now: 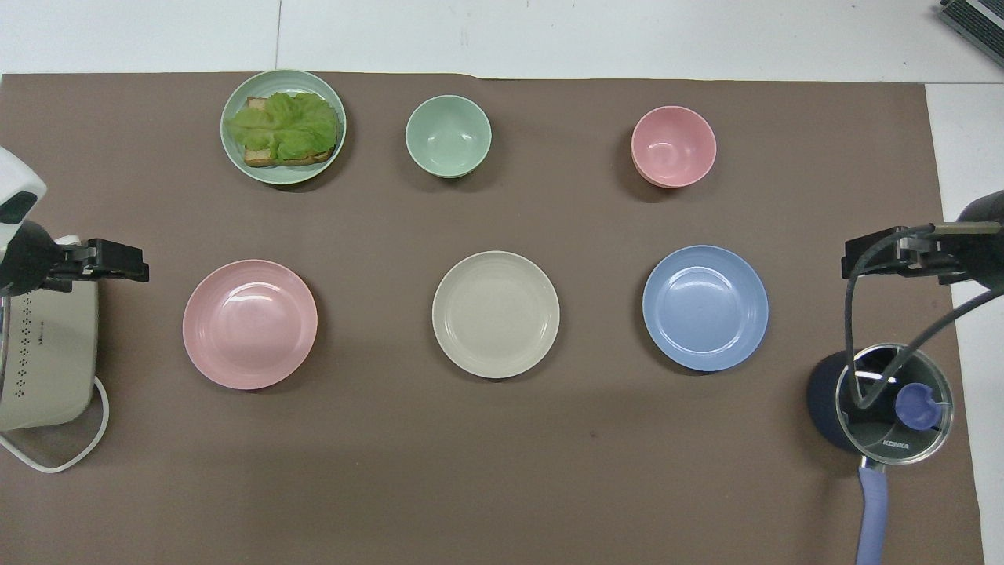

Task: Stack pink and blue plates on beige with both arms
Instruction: 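Reach the left gripper to the pink plate rim and grasp it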

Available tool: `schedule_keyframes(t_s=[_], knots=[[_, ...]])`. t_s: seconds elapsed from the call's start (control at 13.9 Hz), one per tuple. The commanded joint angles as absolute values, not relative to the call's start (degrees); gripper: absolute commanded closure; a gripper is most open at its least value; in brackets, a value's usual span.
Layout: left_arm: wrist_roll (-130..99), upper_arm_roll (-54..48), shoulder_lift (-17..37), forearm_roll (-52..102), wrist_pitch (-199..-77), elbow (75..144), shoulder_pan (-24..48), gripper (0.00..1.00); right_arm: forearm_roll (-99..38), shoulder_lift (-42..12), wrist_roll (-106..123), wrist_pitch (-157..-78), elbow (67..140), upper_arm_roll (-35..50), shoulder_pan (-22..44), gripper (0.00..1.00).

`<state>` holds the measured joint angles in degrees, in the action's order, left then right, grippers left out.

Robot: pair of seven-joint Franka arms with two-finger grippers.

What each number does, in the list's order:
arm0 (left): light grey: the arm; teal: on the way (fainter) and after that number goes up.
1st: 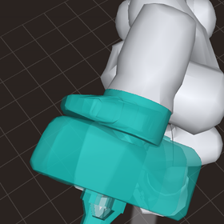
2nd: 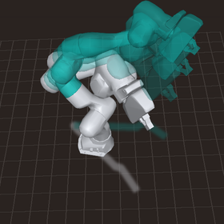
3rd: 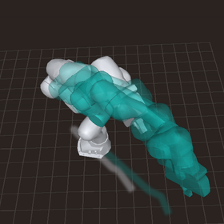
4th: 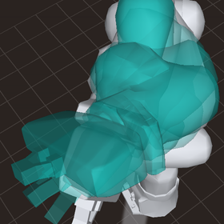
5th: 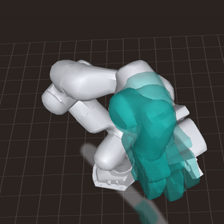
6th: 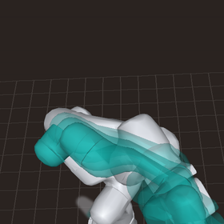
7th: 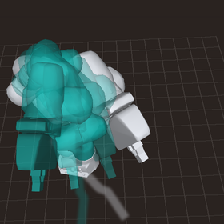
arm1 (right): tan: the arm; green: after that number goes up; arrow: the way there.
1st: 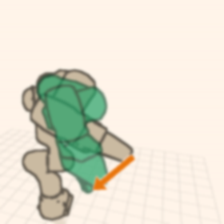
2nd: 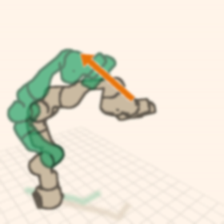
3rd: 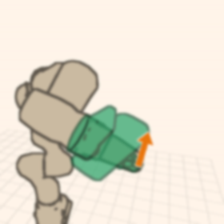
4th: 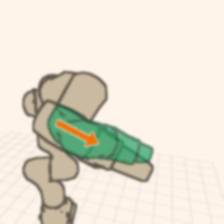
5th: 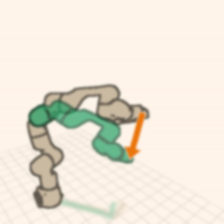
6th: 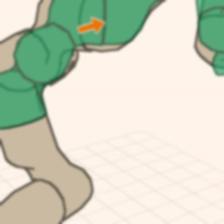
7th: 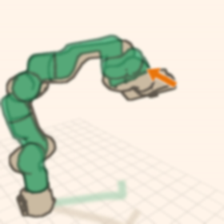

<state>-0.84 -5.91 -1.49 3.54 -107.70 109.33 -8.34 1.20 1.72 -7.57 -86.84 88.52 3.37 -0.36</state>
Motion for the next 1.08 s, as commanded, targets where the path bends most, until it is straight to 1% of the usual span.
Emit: schedule_keyframes(t_s=[0.0, 0.14, 0.29, 0.5, 0.72, 0.94, 1.01], knots=[[0.2, -6.3, -1.8, 3.9, -115.7, 116.4, -9.4, 0.0, 0.9, 2.4, -7.6, -88.3, 89.6, 3.7, -0.9, 0.0], [0.2, -6.4, -0.6, 2.6, -121.2, 120.8, -9.0, 0.0, 0.9, 2.4, -7.4, -88.3, 89.6, 3.4, -1.0, 0.0], [0.2, -6.4, 1.8, 0.9, -125.5, 123.5, -8.5, 0.0, 0.9, 2.4, -7.6, -88.4, 89.6, 3.4, -1.0, 0.0], [1.6, -6.4, 3.4, 0.1, -126.7, 125.2, -8.9, 0.0, 0.9, 2.3, -7.3, -88.5, 89.6, 3.3, -1.1, 0.0], [1.9, -6.4, 6.4, 0.1, -129.3, 125.3, -9.0, 0.0, 0.9, 2.3, -7.4, -88.6, 89.6, 3.3, -1.1, 0.0], [2.6, -6.4, 7.3, 0.1, -131.0, 125.7, -9.0, 0.0, 0.9, 2.3, -6.9, -88.6, 89.6, 3.3, -1.1, 0.0], [2.7, -6.4, 8.3, 0.1, -132.2, 125.8, -8.8, 0.08, 0.9, 2.3, -6.9, -88.7, 89.6, 3.3, -1.1, 0.0]])
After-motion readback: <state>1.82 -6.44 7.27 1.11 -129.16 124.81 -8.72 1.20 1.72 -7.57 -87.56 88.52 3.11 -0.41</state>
